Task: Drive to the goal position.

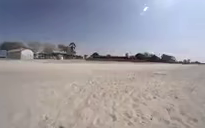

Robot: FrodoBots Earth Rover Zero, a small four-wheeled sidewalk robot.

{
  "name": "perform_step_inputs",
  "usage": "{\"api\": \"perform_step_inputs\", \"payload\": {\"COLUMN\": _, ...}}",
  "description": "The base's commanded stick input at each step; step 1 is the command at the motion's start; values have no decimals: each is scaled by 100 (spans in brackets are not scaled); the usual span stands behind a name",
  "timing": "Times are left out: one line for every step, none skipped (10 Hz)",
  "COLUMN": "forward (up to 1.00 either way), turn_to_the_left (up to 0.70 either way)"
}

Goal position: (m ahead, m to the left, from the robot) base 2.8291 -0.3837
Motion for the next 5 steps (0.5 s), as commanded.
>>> {"api": "perform_step_inputs", "payload": {"forward": 70, "turn_to_the_left": 0}}
{"api": "perform_step_inputs", "payload": {"forward": 70, "turn_to_the_left": -14}}
{"api": "perform_step_inputs", "payload": {"forward": 70, "turn_to_the_left": -13}}
{"api": "perform_step_inputs", "payload": {"forward": 70, "turn_to_the_left": -12}}
{"api": "perform_step_inputs", "payload": {"forward": 70, "turn_to_the_left": -11}}
